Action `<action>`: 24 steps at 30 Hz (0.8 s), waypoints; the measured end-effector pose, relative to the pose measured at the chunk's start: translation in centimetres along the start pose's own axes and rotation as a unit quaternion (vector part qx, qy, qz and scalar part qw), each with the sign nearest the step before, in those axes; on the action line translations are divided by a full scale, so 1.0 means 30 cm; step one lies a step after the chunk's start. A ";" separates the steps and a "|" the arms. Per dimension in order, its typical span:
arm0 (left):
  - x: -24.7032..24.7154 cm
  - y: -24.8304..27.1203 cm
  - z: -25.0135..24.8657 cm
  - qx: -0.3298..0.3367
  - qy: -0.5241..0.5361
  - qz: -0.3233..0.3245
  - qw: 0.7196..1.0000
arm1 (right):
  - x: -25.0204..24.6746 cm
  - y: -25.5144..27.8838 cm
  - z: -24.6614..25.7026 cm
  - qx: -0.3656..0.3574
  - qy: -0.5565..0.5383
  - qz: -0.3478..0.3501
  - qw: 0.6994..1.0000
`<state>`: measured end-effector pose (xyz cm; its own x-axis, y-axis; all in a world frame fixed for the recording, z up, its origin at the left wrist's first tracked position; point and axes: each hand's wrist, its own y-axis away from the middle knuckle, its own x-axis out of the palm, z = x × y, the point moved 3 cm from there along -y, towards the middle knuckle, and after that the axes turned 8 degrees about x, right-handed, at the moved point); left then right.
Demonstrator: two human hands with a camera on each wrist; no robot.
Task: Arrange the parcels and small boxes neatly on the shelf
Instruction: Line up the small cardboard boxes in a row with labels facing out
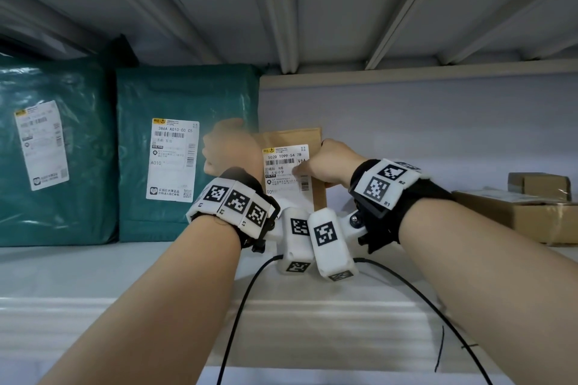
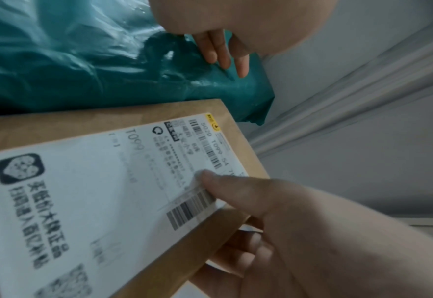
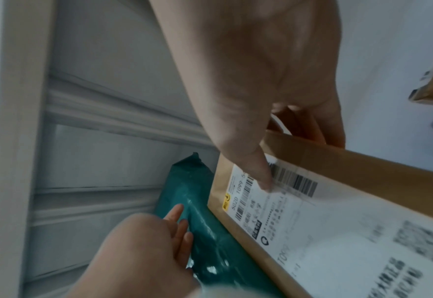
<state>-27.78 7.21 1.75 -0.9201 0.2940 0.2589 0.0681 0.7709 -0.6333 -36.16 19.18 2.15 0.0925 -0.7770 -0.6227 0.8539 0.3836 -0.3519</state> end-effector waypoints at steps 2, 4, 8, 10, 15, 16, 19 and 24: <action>0.002 0.004 -0.003 0.000 0.007 0.004 1.000 | -0.003 0.001 -0.002 -0.003 -0.001 0.006 1.000; 0.003 0.014 -0.015 0.002 0.010 0.008 1.000 | -0.009 0.008 -0.003 -0.002 -0.007 0.013 1.000; 0.002 0.031 -0.052 0.006 0.027 0.011 1.000 | -0.029 0.037 -0.001 0.017 -0.017 0.009 1.000; 0.004 0.036 -0.061 0.005 0.034 0.017 0.999 | -0.041 0.054 -0.002 0.018 -0.017 0.010 1.000; 0.006 0.055 -0.081 -0.008 0.050 0.023 0.998 | -0.068 0.088 -0.006 0.015 0.054 0.027 0.998; 0.005 0.059 -0.084 -0.010 0.054 0.025 0.998 | -0.070 0.094 -0.006 0.016 0.065 0.034 0.997; 0.012 0.057 -0.089 -0.003 0.074 0.024 0.997 | -0.081 0.107 -0.009 0.018 0.090 0.046 0.995; 0.034 0.098 -0.133 0.003 0.092 0.037 0.995 | -0.128 0.122 -0.024 0.019 0.135 0.025 0.990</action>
<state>-26.98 12.02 3.07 -0.8265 0.4484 0.3402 0.1301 0.7402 -0.6596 -33.74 23.92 2.75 -0.0003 -0.5937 -0.8047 0.8709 0.3953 -0.2920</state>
